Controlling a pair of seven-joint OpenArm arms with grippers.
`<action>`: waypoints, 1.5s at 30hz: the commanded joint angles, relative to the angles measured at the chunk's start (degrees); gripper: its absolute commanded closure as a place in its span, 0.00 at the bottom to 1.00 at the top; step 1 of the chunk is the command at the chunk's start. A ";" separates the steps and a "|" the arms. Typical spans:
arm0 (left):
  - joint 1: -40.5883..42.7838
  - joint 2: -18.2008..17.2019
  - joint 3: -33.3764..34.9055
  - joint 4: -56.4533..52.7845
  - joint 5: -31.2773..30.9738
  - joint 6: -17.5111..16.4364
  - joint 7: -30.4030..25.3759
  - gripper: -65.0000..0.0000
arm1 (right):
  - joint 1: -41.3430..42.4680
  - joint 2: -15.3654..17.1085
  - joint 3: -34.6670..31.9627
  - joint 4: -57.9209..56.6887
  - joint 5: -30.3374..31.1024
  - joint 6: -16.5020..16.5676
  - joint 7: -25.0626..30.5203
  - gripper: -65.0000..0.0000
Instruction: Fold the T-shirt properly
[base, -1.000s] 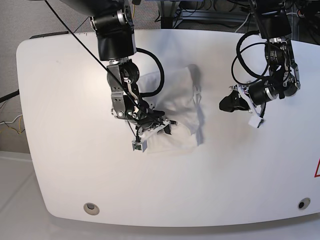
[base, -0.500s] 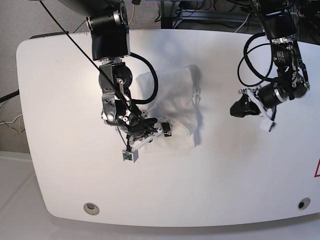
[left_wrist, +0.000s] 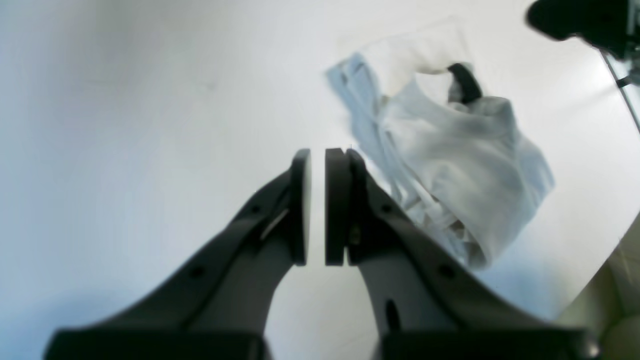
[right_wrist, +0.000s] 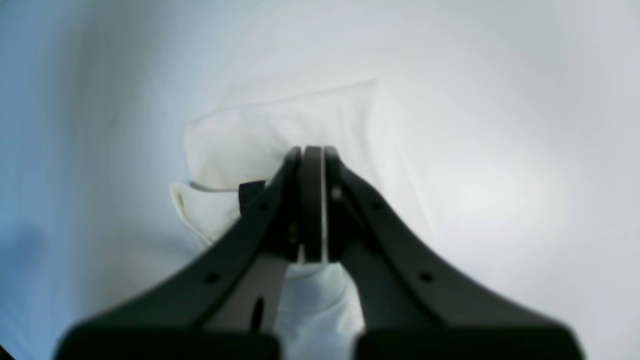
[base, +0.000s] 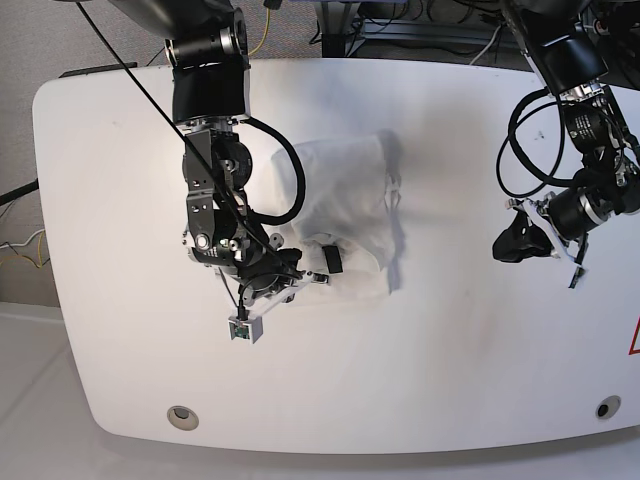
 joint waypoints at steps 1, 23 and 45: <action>-0.82 -2.37 -0.18 3.69 -1.44 0.21 -0.93 0.95 | 1.38 1.30 -0.20 3.47 0.82 -1.76 -1.39 1.00; 12.55 -9.58 -1.85 11.07 -1.53 5.22 -1.20 0.95 | -11.37 10.70 5.25 13.58 1.17 -2.47 -4.11 1.00; 27.40 -9.32 -6.43 14.85 -1.53 5.13 -1.28 0.95 | -25.43 15.10 11.14 18.42 1.17 -2.38 -5.17 1.00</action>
